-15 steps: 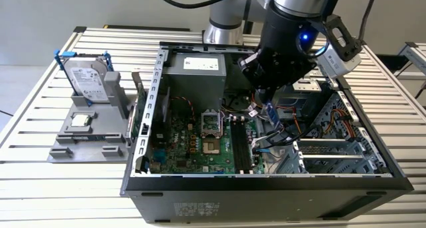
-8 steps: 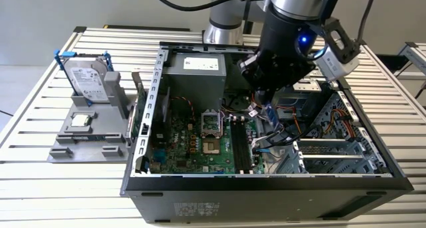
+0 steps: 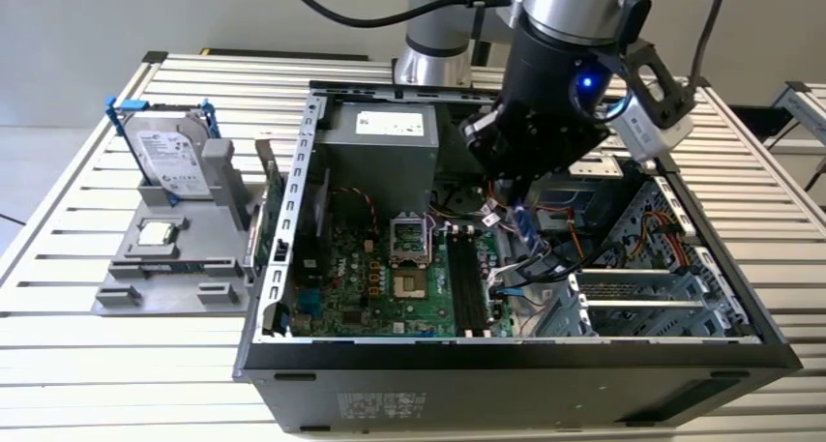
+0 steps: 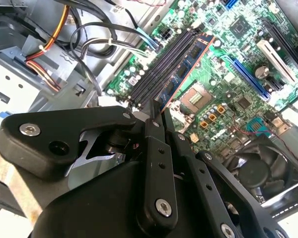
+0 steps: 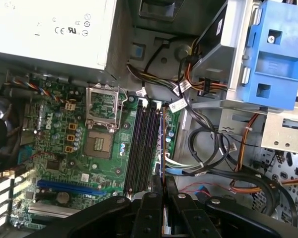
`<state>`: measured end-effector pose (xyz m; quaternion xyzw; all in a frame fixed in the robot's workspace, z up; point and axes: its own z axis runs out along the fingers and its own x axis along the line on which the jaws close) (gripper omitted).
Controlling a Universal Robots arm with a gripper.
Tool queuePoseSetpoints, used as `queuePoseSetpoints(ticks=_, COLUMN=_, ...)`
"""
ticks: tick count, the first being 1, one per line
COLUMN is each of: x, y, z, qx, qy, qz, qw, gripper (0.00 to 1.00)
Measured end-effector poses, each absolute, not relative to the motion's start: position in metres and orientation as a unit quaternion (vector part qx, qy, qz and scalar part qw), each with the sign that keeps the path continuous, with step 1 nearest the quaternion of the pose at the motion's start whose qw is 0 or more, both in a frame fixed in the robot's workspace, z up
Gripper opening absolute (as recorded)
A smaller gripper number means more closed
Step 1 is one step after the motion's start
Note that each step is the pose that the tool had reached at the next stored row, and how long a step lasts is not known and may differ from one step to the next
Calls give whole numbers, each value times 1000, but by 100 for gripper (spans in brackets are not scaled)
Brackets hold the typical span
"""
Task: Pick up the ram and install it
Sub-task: 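Insert the ram into the slot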
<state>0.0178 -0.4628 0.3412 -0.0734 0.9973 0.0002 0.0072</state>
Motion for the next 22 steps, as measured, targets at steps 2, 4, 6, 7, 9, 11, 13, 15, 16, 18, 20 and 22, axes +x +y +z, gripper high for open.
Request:
queuePoseSetpoints(ticks=2, x=18, y=-463, z=340, qx=-73, qy=997, qz=0, qw=7, gripper=0)
queuePoseSetpoints(ticks=4, x=18, y=-463, z=339, qx=-73, qy=997, qz=0, qw=7, gripper=0)
queuePoseSetpoints(ticks=6, x=18, y=-463, z=338, qx=-73, qy=997, qz=-1, qw=7, gripper=0)
queuePoseSetpoints(ticks=7, x=18, y=-463, z=337, qx=-73, qy=997, qz=-1, qw=7, gripper=0)
queuePoseSetpoints(ticks=9, x=18, y=-463, z=336, qx=-73, qy=997, qz=-1, qw=7, gripper=0)
queuePoseSetpoints(ticks=11, x=18, y=-463, z=335, qx=-73, qy=997, qz=-2, qw=7, gripper=0)
queuePoseSetpoints(ticks=13, x=18, y=-463, z=334, qx=-73, qy=997, qz=-2, qw=7, gripper=0)
queuePoseSetpoints(ticks=15, x=18, y=-463, z=333, qx=-73, qy=997, qz=-2, qw=7, gripper=0)
queuePoseSetpoints(ticks=16, x=18, y=-463, z=333, qx=-73, qy=997, qz=-2, qw=7, gripper=0)
queuePoseSetpoints(ticks=18, x=18, y=-463, z=332, qx=-73, qy=997, qz=-3, qw=7, gripper=0)
queuePoseSetpoints(ticks=20, x=18, y=-463, z=331, qx=-73, qy=997, qz=-3, qw=7, gripper=0)
queuePoseSetpoints(ticks=22, x=18, y=-463, z=330, qx=-73, qy=997, qz=-3, qw=7, gripper=0)
